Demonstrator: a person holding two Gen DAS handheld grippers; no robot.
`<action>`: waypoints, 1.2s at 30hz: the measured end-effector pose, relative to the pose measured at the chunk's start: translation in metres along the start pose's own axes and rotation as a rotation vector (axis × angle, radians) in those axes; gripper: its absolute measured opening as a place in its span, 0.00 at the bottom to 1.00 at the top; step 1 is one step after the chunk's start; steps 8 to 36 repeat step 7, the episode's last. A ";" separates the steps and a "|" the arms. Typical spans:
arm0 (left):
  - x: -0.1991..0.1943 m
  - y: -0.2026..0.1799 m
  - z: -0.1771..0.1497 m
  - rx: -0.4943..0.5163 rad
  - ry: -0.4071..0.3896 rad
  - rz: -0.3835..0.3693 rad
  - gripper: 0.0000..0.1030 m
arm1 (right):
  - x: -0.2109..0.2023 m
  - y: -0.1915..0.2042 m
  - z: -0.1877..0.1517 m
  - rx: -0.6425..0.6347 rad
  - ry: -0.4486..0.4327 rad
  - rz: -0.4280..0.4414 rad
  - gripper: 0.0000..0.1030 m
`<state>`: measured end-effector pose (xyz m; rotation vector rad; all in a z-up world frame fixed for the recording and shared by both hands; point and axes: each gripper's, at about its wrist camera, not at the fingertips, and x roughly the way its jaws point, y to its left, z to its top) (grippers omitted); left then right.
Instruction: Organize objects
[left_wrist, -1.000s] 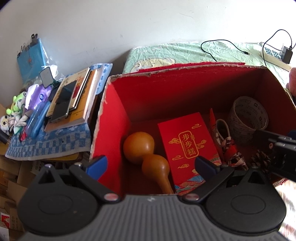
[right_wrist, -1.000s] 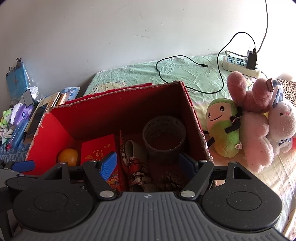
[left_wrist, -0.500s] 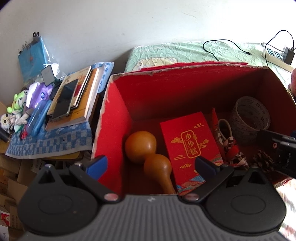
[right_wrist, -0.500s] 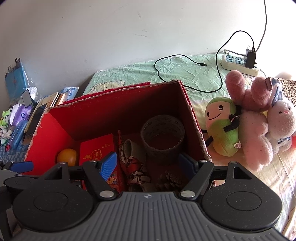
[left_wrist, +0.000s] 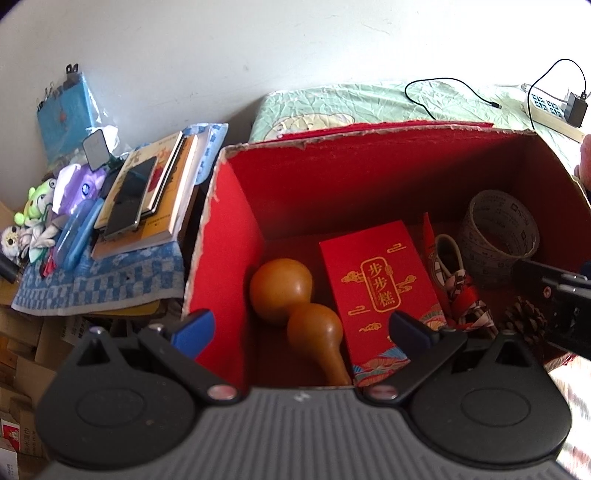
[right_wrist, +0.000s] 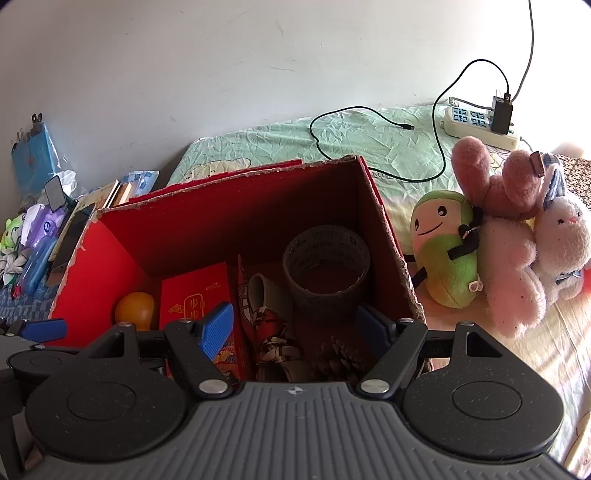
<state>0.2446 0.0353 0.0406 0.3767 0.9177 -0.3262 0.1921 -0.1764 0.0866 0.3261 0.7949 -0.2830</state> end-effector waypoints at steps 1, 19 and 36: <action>0.000 0.000 0.000 0.001 -0.001 -0.003 0.98 | 0.000 0.000 0.000 0.000 0.000 0.001 0.74; -0.006 -0.002 -0.003 0.013 -0.040 0.006 0.95 | -0.001 0.000 -0.001 -0.002 -0.006 0.003 0.74; -0.006 -0.002 -0.003 0.013 -0.040 0.006 0.95 | -0.001 0.000 -0.001 -0.002 -0.006 0.003 0.74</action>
